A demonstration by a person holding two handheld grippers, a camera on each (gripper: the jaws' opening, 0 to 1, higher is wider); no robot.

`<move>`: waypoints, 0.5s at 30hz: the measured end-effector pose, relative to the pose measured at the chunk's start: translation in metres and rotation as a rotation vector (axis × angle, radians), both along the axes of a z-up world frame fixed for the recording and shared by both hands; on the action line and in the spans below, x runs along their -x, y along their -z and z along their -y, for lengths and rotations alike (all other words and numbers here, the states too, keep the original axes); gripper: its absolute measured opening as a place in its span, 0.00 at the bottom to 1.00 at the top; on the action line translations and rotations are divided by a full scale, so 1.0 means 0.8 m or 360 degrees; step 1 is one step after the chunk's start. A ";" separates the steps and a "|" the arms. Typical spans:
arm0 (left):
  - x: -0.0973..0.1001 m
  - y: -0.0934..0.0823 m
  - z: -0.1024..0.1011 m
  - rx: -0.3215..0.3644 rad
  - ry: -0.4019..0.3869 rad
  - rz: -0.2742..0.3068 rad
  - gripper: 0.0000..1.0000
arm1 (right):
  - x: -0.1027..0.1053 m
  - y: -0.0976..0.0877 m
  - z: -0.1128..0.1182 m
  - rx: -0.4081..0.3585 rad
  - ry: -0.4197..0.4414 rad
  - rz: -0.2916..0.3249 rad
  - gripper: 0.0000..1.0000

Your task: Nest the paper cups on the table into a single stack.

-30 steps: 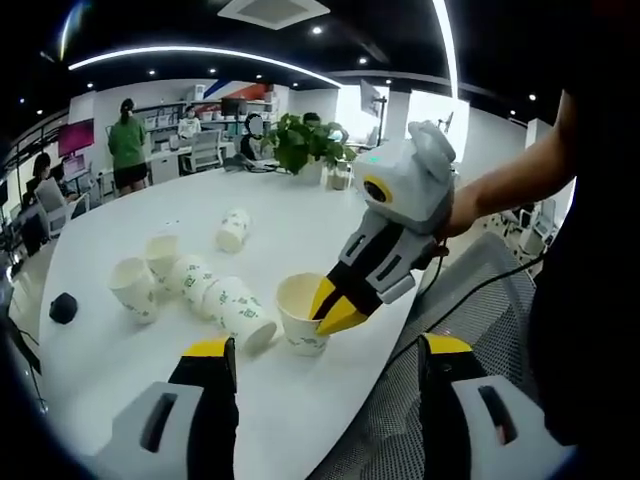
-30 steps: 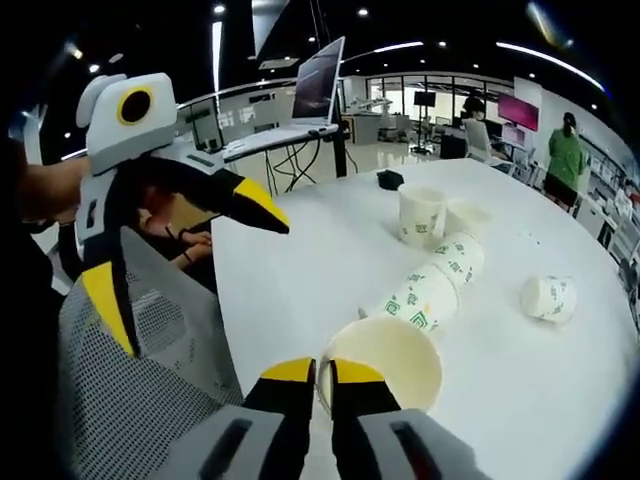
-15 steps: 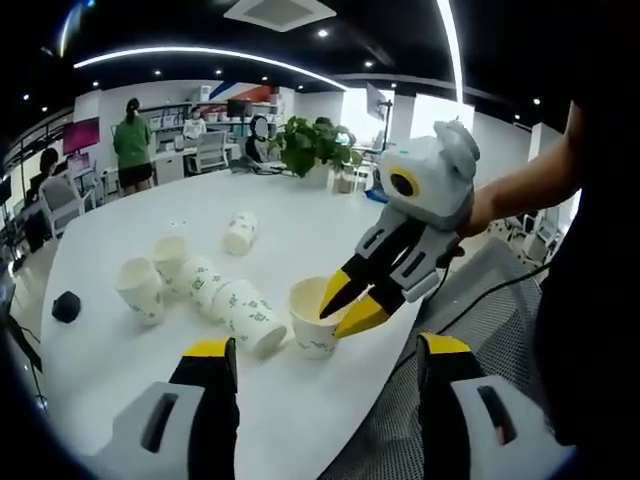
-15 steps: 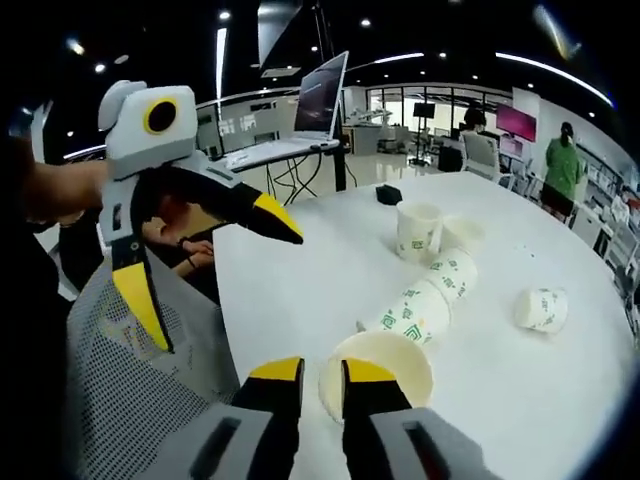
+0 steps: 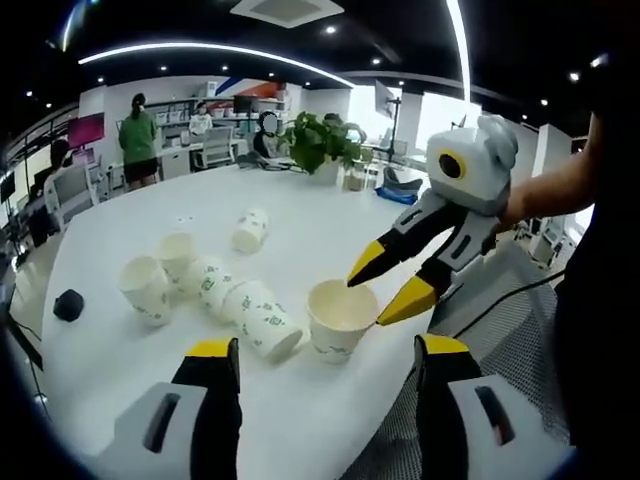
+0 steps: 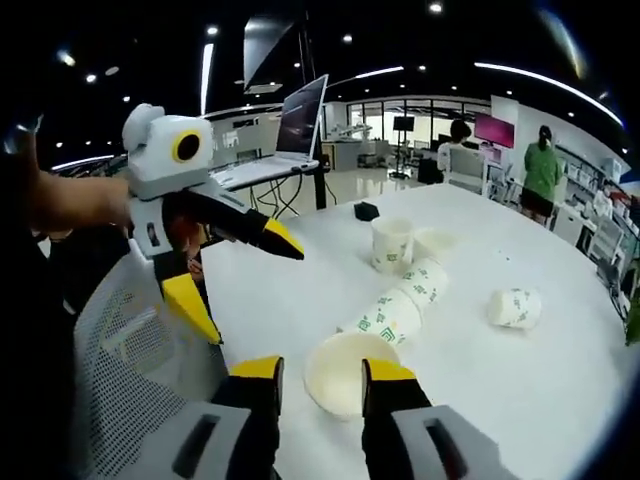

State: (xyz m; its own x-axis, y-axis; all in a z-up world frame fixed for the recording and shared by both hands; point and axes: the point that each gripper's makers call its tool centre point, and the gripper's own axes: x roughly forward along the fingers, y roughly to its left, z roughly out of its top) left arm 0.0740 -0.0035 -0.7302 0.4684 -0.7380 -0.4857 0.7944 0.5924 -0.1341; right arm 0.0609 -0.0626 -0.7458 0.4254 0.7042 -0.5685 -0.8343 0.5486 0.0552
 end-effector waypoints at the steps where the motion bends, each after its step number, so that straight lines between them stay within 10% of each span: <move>1: -0.003 0.002 0.000 -0.0003 -0.0009 -0.0006 0.70 | 0.000 -0.002 0.003 -0.0010 0.0020 0.0009 0.34; 15: -0.040 0.027 -0.005 -0.0017 -0.0154 -0.0106 0.64 | 0.003 -0.008 0.033 -0.0110 0.0179 0.0040 0.59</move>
State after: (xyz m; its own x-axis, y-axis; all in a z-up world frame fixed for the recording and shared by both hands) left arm 0.1060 0.0001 -0.7518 0.5036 -0.6857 -0.5255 0.7229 0.6675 -0.1783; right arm 0.0583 -0.0890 -0.7396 0.5171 0.6886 -0.5084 -0.7694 0.6342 0.0763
